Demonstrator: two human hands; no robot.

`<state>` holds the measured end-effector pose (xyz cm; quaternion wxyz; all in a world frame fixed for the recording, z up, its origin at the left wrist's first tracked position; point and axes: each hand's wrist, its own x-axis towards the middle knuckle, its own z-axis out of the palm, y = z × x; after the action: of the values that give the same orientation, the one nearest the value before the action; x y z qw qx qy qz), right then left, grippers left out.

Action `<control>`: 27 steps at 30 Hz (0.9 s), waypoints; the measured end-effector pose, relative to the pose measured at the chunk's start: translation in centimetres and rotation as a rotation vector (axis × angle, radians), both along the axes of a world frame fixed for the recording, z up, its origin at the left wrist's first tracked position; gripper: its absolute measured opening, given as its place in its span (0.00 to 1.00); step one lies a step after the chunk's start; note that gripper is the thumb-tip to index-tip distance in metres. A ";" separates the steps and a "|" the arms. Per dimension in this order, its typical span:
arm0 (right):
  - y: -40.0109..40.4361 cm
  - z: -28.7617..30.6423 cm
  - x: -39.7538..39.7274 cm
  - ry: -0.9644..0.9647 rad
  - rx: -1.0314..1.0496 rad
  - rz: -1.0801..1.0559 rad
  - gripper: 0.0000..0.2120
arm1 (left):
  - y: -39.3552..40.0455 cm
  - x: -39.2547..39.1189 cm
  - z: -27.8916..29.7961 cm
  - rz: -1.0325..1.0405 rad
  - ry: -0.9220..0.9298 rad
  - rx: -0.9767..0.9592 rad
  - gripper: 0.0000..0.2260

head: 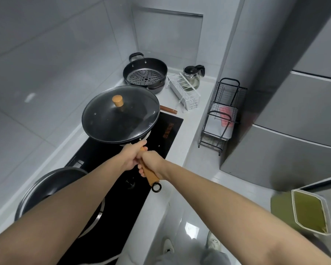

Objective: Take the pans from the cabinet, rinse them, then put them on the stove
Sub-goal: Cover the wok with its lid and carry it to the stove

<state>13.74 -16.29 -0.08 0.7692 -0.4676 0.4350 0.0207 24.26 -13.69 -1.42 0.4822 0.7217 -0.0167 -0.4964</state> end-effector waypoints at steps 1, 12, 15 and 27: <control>0.3 0.1 -0.2 -0.033 0.041 -0.005 0.11 | 0.3 0.0 0.1 -0.008 -0.020 -0.003 0.14; 4.6 2.7 1.6 0.070 -0.052 0.267 0.17 | 4.3 0.8 1.8 -0.030 -0.088 0.016 0.10; 5.5 2.4 1.0 0.102 -0.214 0.176 0.19 | 5.3 0.7 2.6 -0.077 -0.142 0.042 0.08; 10.6 5.7 -16.9 0.088 -0.747 0.089 0.09 | 19.8 -10.2 10.1 -0.099 -0.822 0.067 0.22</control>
<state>-3.21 -5.72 5.57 0.5247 -0.7328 0.4247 -0.0857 14.05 6.06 8.64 0.3870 0.8734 -0.2265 -0.1899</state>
